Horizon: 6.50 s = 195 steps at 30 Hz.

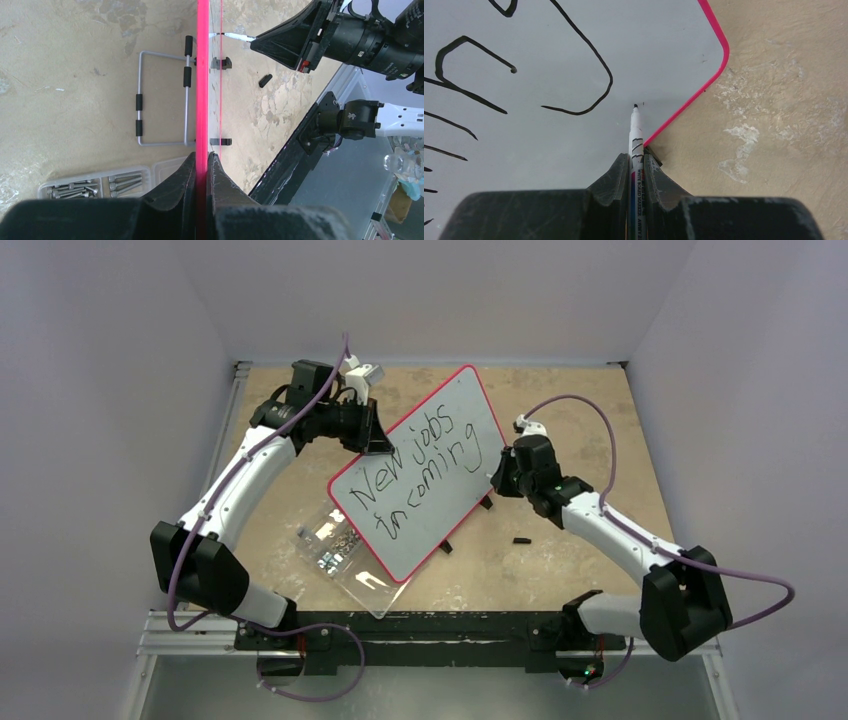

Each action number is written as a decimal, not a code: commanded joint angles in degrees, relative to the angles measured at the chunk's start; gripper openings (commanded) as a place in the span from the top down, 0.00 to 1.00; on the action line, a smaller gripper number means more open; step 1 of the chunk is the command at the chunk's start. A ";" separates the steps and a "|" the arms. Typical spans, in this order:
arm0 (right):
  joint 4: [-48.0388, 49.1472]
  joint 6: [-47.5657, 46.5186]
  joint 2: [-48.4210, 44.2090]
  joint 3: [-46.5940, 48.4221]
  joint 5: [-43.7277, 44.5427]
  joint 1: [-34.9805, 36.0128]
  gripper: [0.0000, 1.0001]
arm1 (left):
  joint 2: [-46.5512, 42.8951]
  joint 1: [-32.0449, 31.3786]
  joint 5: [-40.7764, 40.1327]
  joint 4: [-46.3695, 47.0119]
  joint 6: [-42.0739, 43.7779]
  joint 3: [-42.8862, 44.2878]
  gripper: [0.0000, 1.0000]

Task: Write a sentence on the whiteboard
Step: Write a sentence on the whiteboard, then place the whiteboard on the whiteboard stand.

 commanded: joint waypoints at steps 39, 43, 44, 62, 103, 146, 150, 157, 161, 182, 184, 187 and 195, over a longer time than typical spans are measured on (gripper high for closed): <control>-7.59 0.86 -20.57 2.38 2.49 -0.05 1.00 | 0.18 -0.26 -4.17 -3.62 -0.01 -0.06 1.00; -8.17 0.72 -21.63 2.86 2.51 0.05 1.00 | -0.03 -0.31 -4.93 -2.98 -1.38 -2.95 1.00; -8.32 0.62 -21.97 2.78 2.49 0.08 1.00 | -0.16 -0.30 -5.24 -2.81 -1.86 -3.63 1.00; -8.51 -0.10 -23.47 1.24 2.57 0.00 1.00 | -3.05 -0.31 -8.09 2.32 -7.34 -15.46 1.00; -6.58 -0.38 -20.97 -0.19 1.24 -0.06 1.00 | -9.02 -0.29 -28.11 5.55 -4.14 -23.44 0.81; -5.03 -0.28 -19.02 -1.09 0.70 0.02 1.00 | -12.31 -3.61 -26.63 3.81 -2.28 -15.82 0.59; -5.05 -0.27 -18.81 -0.98 0.68 -0.05 1.00 | -12.30 -4.79 -26.91 3.36 -2.30 -14.95 0.57; -5.22 -0.22 -18.90 -0.85 0.69 0.01 1.00 | -12.47 -5.57 -28.60 1.75 -1.47 -13.23 0.50; -5.60 -0.46 -19.15 -0.36 0.98 0.02 1.00 | -12.75 -5.62 -32.00 -1.02 0.56 -10.80 0.43; -13.09 -3.59 -16.15 23.87 9.81 -0.09 1.00 | -7.74 -23.13 -31.66 -9.53 9.38 5.58 0.39; -14.15 -3.15 -15.39 27.15 10.47 -0.18 1.00 | -5.16 -26.58 -31.81 -8.81 10.96 6.72 0.40; -15.04 -2.61 -15.10 31.52 10.92 -0.18 1.00 | -1.15 -30.81 -31.04 -6.50 13.00 7.78 0.42; -15.55 -2.37 -15.61 39.13 10.86 -0.20 1.00 | 8.89 -39.06 -27.87 1.34 15.86 9.19 0.44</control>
